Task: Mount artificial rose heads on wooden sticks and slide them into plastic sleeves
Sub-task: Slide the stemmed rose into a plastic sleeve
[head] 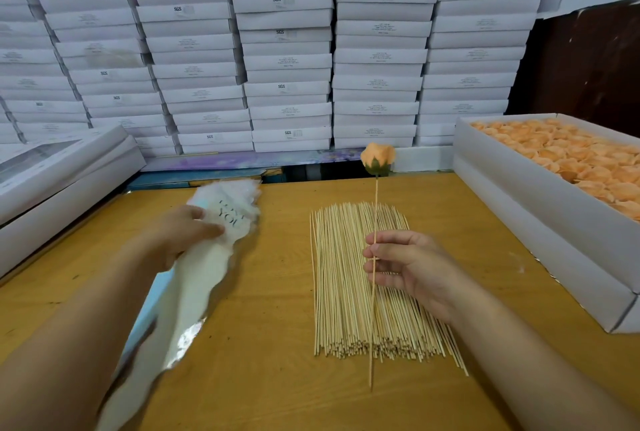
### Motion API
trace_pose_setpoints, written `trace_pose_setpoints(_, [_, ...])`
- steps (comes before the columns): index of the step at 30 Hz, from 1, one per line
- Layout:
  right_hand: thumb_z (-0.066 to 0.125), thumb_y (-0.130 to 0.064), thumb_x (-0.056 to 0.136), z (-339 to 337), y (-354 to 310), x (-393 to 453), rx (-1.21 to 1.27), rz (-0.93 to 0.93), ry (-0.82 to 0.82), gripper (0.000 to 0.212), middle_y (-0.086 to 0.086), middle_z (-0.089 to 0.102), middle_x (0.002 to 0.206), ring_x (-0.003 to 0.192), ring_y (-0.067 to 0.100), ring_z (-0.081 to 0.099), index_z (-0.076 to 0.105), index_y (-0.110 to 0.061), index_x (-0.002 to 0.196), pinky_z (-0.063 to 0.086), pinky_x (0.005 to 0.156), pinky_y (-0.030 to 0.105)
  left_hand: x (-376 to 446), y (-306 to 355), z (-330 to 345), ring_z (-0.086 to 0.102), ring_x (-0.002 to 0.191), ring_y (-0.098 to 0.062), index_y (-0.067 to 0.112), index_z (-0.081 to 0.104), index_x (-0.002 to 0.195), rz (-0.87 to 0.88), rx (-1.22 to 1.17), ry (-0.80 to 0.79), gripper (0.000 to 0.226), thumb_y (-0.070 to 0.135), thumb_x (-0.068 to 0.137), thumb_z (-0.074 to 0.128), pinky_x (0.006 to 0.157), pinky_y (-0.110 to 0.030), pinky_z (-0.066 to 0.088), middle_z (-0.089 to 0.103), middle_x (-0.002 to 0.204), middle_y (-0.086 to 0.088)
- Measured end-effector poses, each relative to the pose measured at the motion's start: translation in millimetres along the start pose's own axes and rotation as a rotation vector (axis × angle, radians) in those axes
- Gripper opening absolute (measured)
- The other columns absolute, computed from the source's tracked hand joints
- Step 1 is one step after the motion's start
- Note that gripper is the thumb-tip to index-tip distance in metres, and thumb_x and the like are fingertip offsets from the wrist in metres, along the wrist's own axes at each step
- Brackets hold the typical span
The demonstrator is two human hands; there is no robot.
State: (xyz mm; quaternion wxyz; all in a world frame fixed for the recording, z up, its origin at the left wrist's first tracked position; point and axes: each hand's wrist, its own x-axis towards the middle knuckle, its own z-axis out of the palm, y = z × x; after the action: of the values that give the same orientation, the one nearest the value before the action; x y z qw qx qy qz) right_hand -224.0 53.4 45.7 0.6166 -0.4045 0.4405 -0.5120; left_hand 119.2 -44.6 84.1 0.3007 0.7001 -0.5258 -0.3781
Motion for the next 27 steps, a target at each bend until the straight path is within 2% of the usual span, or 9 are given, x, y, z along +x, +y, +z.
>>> trace_pose_setpoints(3, [0.068,-0.001,0.088,2.6,-2.2,-3.0,0.009,0.016,-0.052,0.018,0.013,0.076,0.1,0.082,0.022,0.074,0.071,-0.002,0.106,0.059,0.06,0.027,-24.5,14.5,20.6,0.076,0.069,-0.027,0.009,0.058,0.11,0.01,-0.286,-0.144,0.025,0.01,0.09,0.072,0.053,-0.034,0.059,0.077,0.09,-0.016])
trace_pose_setpoints(8, [0.072,-0.006,0.079,4.6,-7.9,-7.6,0.13,0.04,-0.18,0.029,0.015,0.072,0.118,0.105,0.028,0.072,0.071,-0.002,0.107,0.06,0.06,0.026,-75.1,21.9,68.7,0.076,0.076,-0.031,0.005,0.064,0.117,0.061,-0.563,-0.35,0.035,0.013,0.084,0.074,0.058,-0.035,0.059,0.076,0.103,-0.021])
trace_pose_setpoints(10, [0.075,-0.004,0.076,6.0,-10.1,-9.8,0.192,0.064,-0.228,0.023,0.018,0.071,0.12,0.107,0.031,0.071,0.077,-0.003,0.099,0.061,0.059,0.026,-93.2,23.5,89.8,0.075,0.074,-0.032,0.007,0.065,0.116,0.047,-0.616,-0.397,0.033,0.012,0.084,0.074,0.057,-0.037,0.059,0.075,0.103,-0.023])
trace_pose_setpoints(13, [0.079,-0.003,0.071,8.0,-11.6,-11.2,0.239,0.088,-0.254,0.024,0.023,0.069,0.12,0.106,0.033,0.071,0.079,-0.003,0.095,0.062,0.058,0.027,-110.0,24.5,113.6,0.073,0.07,-0.029,0.007,0.066,0.116,0.032,-0.665,-0.374,0.031,0.009,0.086,0.074,0.056,-0.035,0.059,0.076,0.1,-0.022])
trace_pose_setpoints(16, [0.076,0.002,0.072,6.3,-9.8,-8.6,0.243,0.119,-0.168,0.026,0.022,0.071,0.117,0.106,0.033,0.071,0.076,0.002,0.098,0.061,0.053,0.027,-118.0,25.2,122.0,0.073,0.071,-0.027,0.006,0.069,0.116,0.066,-0.724,-0.375,0.029,0.006,0.087,0.073,0.06,-0.035,0.06,0.076,0.102,-0.021])
trace_pose_setpoints(19, [0.073,0.004,0.075,4.4,-9.1,-7.7,0.269,0.153,-0.173,0.023,0.026,0.07,0.116,0.104,0.034,0.071,0.075,0.003,0.098,0.061,0.053,0.027,-122.3,25.5,123.1,0.073,0.074,-0.028,0.007,0.071,0.115,0.088,-0.684,-0.389,0.029,0.006,0.086,0.074,0.06,-0.034,0.06,0.076,0.102,-0.021])
trace_pose_setpoints(23, [0.071,0.004,0.076,3.2,-8.9,-7.2,0.293,0.125,-0.175,0.021,0.028,0.07,0.109,0.084,0.03,0.072,0.071,0.004,0.097,0.061,0.052,0.026,-131.6,24.1,125.0,0.075,0.076,-0.028,0.011,0.075,0.107,0.087,-0.617,-0.454,0.025,0.006,0.082,0.077,0.059,-0.034,0.06,0.076,0.101,-0.019])
trace_pose_setpoints(25, [0.07,0.003,0.075,3.6,-8.7,-7.3,0.286,0.1,-0.166,0.02,0.026,0.072,0.102,0.081,0.029,0.074,0.069,0.005,0.095,0.06,0.051,0.025,-137.7,21.1,127.8,0.075,0.075,-0.028,0.015,0.078,0.097,0.074,-0.6,-0.486,0.018,0.006,0.081,0.078,0.059,-0.033,0.06,0.077,0.1,-0.019])
trace_pose_setpoints(27, [0.071,0.002,0.073,4.3,-8.7,-7.3,0.265,0.082,-0.138,0.018,0.023,0.073,0.094,0.079,0.027,0.075,0.071,0.005,0.09,0.06,0.05,0.024,-144.9,18.4,130.6,0.076,0.078,-0.027,0.015,0.077,0.099,0.07,-0.586,-0.507,0.021,0.006,0.079,0.079,0.062,-0.033,0.06,0.077,0.1,-0.017])
